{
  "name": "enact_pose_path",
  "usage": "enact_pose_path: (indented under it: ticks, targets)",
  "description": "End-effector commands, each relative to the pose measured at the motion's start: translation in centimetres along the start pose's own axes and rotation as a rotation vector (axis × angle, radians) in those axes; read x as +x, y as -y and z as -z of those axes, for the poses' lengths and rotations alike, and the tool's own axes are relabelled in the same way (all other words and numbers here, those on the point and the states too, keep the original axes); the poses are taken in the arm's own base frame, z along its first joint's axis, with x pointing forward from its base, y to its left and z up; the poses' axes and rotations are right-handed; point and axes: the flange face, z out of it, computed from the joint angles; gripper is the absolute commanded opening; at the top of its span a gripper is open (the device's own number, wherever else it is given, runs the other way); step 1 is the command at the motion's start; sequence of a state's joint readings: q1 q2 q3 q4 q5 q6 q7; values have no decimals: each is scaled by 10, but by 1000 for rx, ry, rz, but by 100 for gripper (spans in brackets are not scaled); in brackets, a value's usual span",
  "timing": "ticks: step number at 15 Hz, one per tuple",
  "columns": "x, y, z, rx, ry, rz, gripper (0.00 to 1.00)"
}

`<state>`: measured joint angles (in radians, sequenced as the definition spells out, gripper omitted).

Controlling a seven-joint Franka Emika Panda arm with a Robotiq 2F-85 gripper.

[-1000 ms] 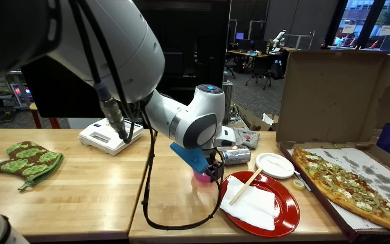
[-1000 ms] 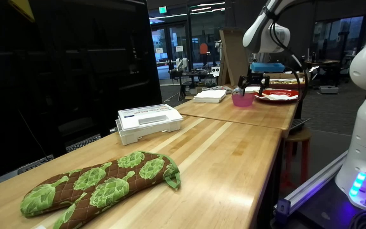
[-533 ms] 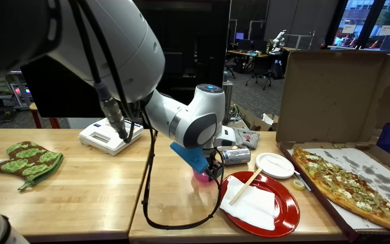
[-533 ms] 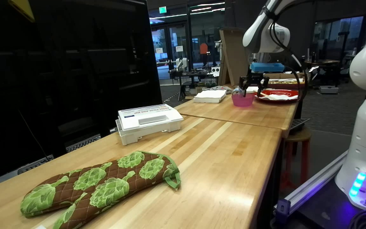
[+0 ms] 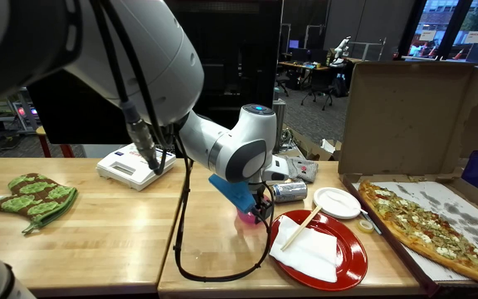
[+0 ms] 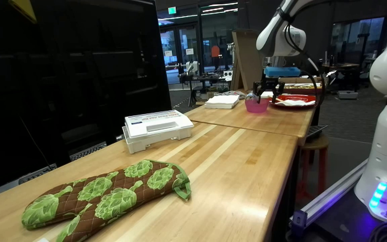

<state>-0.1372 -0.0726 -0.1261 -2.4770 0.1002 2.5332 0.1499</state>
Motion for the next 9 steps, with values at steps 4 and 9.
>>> enact_pose_path:
  ticks: [4, 9]
  targets:
    - [9, 4, -1, 3, 43, -18, 46]
    - [14, 6, 6, 8, 40, -20, 6]
